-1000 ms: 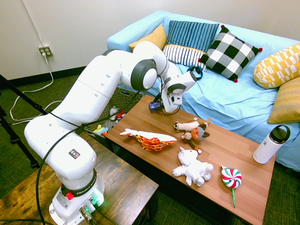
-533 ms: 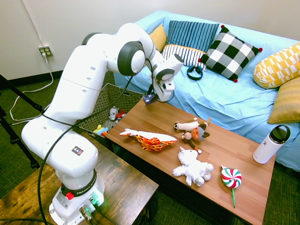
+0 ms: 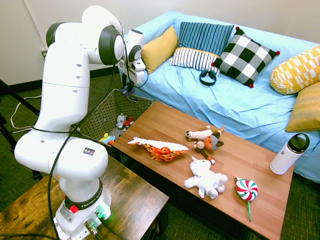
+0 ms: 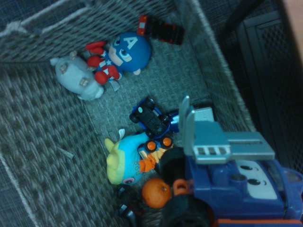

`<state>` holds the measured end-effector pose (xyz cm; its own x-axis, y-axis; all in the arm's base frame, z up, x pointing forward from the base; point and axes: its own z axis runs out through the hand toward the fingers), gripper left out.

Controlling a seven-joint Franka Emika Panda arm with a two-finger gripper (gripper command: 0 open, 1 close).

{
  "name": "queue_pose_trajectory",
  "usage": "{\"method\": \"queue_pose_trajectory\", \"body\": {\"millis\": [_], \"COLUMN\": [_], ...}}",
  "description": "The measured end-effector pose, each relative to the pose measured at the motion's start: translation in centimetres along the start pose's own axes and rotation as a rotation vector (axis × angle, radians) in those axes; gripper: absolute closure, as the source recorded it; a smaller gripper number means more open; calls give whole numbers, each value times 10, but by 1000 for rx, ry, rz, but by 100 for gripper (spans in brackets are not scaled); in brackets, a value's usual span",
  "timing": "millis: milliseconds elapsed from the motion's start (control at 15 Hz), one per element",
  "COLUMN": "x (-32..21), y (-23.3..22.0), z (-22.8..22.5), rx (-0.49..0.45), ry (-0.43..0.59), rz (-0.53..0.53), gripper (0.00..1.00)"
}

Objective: Put the toy car in the basket

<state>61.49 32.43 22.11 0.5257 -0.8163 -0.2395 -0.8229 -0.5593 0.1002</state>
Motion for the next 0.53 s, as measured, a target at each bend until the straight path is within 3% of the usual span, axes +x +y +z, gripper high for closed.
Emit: {"method": "queue_pose_trajectory", "body": {"millis": [67, 267, 533], "x": [3, 12, 22], "y": [-8, -34, -51], "z": [19, 56, 56], "rx": [-35, -77, -75], "ry": [-11, -37, -44], "rz": [-14, -48, -74], "gripper": [0, 0, 0]}}
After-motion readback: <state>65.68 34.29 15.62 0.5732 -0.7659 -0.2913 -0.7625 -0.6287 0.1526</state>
